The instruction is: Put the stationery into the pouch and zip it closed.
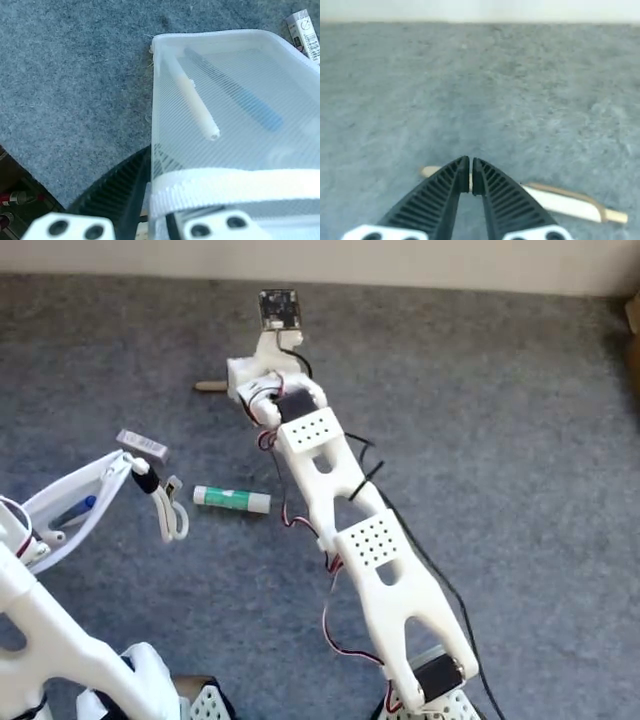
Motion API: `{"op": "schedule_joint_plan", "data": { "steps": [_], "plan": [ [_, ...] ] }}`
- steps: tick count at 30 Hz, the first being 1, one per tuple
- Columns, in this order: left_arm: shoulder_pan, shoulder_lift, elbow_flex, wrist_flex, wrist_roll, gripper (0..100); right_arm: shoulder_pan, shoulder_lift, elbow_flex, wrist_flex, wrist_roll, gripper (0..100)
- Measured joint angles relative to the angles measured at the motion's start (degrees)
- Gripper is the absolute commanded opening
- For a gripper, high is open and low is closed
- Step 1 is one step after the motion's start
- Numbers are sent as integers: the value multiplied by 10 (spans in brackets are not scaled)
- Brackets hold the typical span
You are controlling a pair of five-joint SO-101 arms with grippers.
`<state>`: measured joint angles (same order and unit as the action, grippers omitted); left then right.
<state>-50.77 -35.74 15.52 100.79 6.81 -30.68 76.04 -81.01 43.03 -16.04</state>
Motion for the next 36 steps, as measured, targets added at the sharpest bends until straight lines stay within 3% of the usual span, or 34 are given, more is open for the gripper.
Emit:
{"op": "schedule_joint_plan", "data": {
  "steps": [8,16,30,36],
  "plan": [
    [0,0,11,-2,0,7,10,0,88,-80,0,15],
    [0,0,11,-2,0,7,10,-1,128,-81,-1,15],
    [0,0,12,-2,0,7,10,-4,2,260,-2,15],
    [0,0,12,-2,0,7,10,-4,-113,260,-2,15]
  ]
}}
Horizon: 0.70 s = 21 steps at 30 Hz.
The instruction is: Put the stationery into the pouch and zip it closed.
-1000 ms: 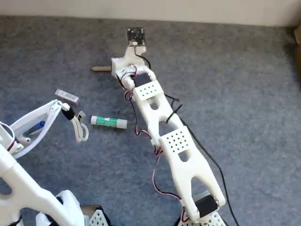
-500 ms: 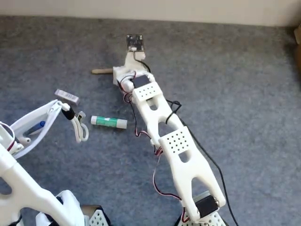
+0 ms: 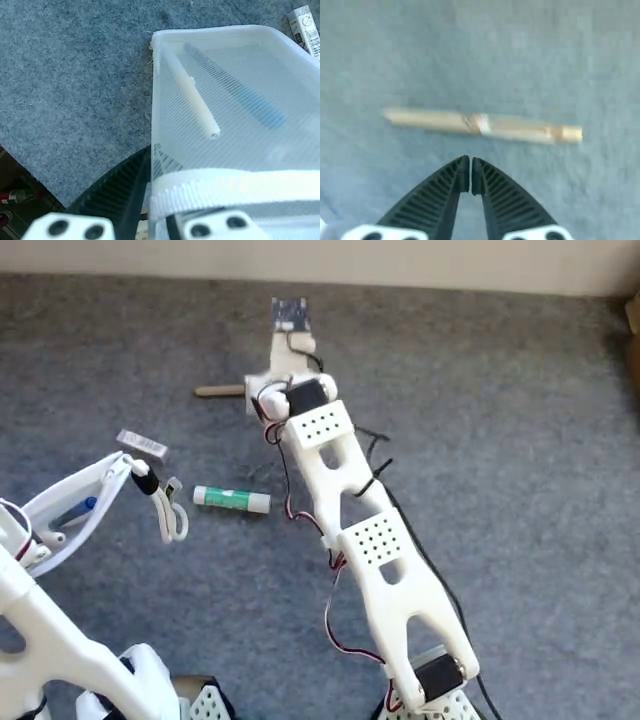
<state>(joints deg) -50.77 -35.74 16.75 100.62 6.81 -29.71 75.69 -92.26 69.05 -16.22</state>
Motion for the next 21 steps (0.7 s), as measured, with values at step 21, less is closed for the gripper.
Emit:
{"op": "schedule_joint_plan", "data": {
  "steps": [21],
  "plan": [
    [0,0,0,0,0,7,1,187,-11,-360,0,15]
  ]
}}
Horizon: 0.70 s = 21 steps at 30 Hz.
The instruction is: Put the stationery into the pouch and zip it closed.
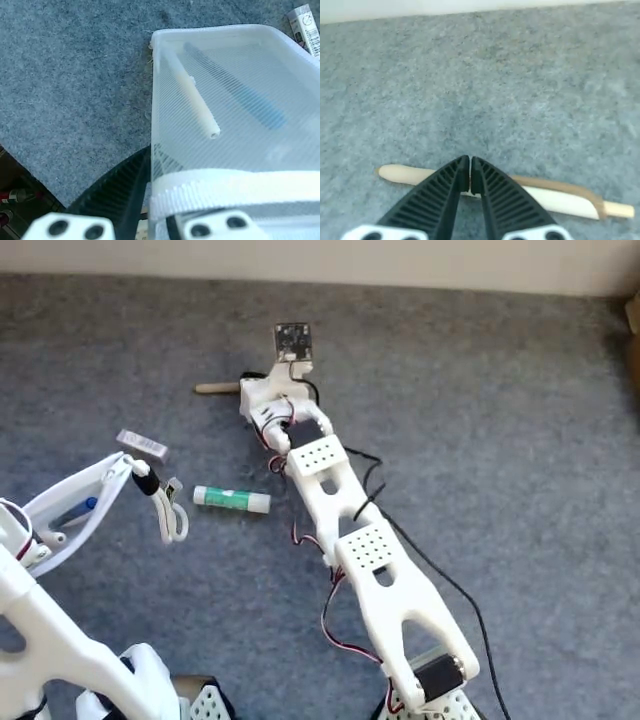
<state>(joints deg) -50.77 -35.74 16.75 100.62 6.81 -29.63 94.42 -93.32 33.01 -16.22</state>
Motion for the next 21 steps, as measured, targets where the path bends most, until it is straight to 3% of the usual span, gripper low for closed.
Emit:
{"op": "schedule_joint_plan", "data": {
  "steps": [4,14,21],
  "plan": [
    [0,0,0,1,0,7,0,9,-11,11,0,15],
    [0,0,0,1,0,7,-3,-47,-28,302,0,15],
    [0,0,0,1,0,7,-2,-105,-21,409,0,15]
  ]
}}
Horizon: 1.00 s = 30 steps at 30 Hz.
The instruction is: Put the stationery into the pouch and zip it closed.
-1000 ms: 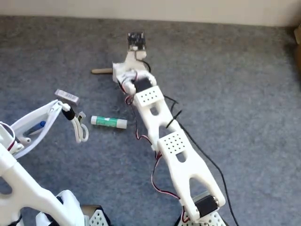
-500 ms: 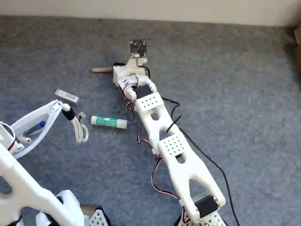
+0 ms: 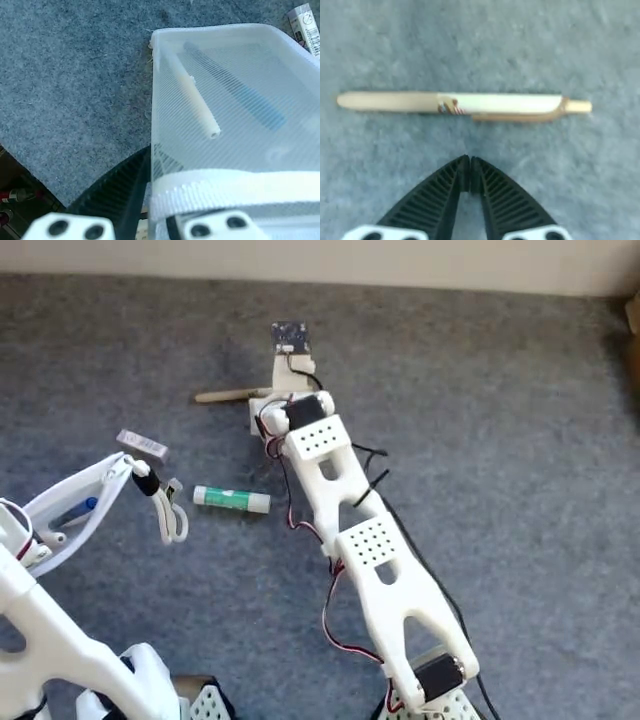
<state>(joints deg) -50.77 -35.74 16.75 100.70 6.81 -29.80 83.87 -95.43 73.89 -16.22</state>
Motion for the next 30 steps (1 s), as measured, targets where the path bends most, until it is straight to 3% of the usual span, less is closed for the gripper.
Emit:
{"op": "schedule_joint_plan", "data": {
  "steps": [6,17,24,30],
  "plan": [
    [0,0,0,0,0,7,1,-27,1,-31,0,15],
    [0,0,0,1,0,7,1,-25,15,-244,0,15],
    [0,0,0,1,0,7,1,52,18,-367,0,15],
    [0,0,0,1,0,7,4,98,18,-393,0,15]
  ]
}}
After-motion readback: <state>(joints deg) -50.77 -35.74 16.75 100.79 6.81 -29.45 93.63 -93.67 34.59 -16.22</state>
